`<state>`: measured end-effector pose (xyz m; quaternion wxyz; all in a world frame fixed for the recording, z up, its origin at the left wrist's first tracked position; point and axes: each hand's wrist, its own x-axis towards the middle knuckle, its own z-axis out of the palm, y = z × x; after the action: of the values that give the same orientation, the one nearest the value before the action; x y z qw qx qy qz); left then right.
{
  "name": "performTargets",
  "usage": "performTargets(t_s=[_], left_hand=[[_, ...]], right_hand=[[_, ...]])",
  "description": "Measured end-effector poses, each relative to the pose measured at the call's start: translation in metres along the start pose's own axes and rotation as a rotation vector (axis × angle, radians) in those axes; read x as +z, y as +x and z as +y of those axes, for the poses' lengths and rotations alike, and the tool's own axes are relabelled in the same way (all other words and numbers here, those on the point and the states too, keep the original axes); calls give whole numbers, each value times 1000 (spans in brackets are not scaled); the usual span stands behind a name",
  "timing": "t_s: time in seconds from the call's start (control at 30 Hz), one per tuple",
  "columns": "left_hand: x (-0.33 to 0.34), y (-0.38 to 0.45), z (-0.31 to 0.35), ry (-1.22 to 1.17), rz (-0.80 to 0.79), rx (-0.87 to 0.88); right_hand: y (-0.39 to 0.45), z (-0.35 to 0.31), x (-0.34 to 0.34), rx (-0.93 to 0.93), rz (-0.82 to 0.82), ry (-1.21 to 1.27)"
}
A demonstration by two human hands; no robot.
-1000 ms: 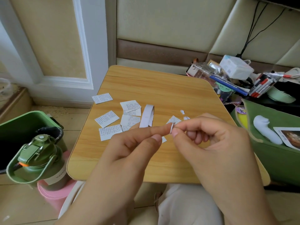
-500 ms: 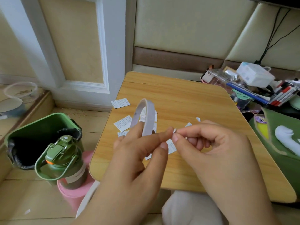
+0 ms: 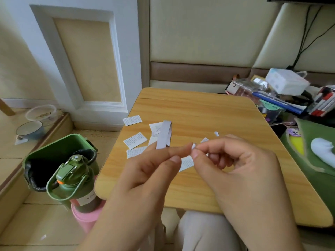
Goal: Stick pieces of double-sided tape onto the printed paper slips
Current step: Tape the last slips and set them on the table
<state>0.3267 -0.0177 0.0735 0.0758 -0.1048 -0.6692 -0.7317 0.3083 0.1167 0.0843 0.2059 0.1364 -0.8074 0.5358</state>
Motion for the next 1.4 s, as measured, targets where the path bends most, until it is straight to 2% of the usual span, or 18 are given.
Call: performTargets(t_s=[0.13,0.33,0.47,0.57,0.77,0.93,1.07,1.3,1.4], left_hand=[[30,4,-2,-144,-22,-37],[72,11,-9,-145,14,-98],[93,18,-5,-148,-40,-82],[103,22,-4,-74,-15,-84],[109,31,-9,27,-43,-49],[115,37,-10,-42,-12,-92],[113,41,-13,-121,-86,-73],[102,47,-21,-228,-99,-72],[92,46,-22,-104,-115,-18]], right_hand=[[-2,10,-26,-17,62,-13],[-2,30,-61,-23,155,-40],[0,39,-81,9,110,-28],[4,44,-90,23,99,-35],[14,49,-97,36,102,-30],[19,52,-100,30,109,-60],[21,53,-100,31,124,-77],[21,51,-90,16,151,-103],[22,48,-81,8,159,-136]])
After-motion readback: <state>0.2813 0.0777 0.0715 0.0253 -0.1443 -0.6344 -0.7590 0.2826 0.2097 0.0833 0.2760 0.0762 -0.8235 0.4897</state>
